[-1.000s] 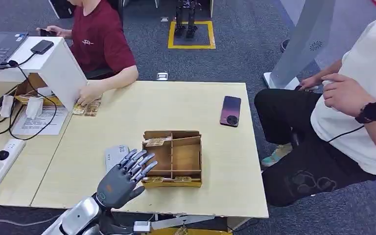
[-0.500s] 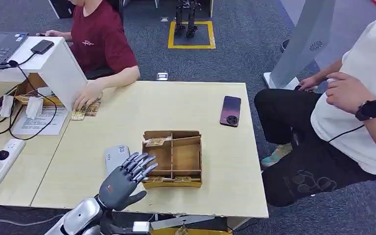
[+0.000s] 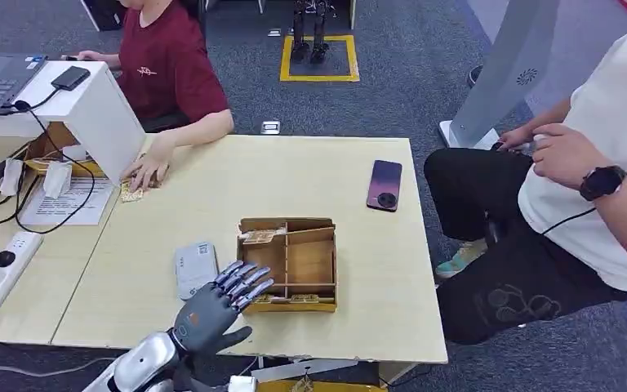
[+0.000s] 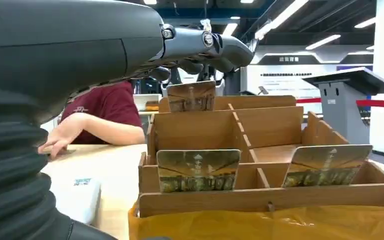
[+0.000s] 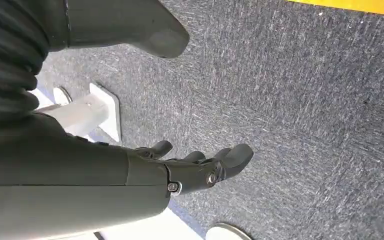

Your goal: Pass the card to the sensor for recognition and then transmit it.

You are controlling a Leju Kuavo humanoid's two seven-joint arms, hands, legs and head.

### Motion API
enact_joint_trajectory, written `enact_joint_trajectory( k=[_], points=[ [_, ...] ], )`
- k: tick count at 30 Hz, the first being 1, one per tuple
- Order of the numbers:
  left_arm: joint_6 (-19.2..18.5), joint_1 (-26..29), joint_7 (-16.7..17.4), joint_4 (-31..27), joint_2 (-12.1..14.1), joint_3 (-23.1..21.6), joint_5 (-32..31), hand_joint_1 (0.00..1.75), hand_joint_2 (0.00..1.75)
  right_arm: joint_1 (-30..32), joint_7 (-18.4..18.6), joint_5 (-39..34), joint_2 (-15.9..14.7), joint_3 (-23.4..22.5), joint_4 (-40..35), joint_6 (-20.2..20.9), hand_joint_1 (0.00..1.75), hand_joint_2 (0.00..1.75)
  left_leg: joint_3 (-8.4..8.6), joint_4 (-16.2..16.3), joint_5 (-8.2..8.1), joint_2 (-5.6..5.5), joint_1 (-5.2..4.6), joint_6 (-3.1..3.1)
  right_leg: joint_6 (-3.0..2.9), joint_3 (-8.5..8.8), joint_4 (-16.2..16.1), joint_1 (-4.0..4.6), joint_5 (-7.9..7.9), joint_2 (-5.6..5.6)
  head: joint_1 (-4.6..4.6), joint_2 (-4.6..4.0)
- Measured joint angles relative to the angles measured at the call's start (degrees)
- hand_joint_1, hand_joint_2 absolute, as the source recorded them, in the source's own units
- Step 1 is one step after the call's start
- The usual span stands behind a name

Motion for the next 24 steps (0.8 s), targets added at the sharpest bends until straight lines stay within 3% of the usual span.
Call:
enact_joint_trajectory(
  k=[10, 24],
  points=[
    [0.1, -0.3, 0.0, 0.5, -0.2, -0.4, -0.6, 0.0, 1.75, 0.0, 0.0, 0.1, 0.0, 0.0, 0.0, 0.0, 0.0, 1.75, 0.0, 0.0, 0.0, 0.0, 0.0, 0.0, 0.0, 0.0, 0.0, 0.0, 0.0, 0.0, 0.0, 0.0],
    [3.2, -1.9, 4.9, 5.5, -1.4, -0.9, -5.2, 0.0, 1.75, -0.1, -1.1, 0.3, 0.0, 0.0, 0.0, -0.3, 0.0, 1.75, 0.0, 0.0, 0.0, 0.0, 0.0, 0.0, 0.0, 0.0, 0.0, 0.0, 0.0, 0.0, 0.0, 0.0]
  ],
)
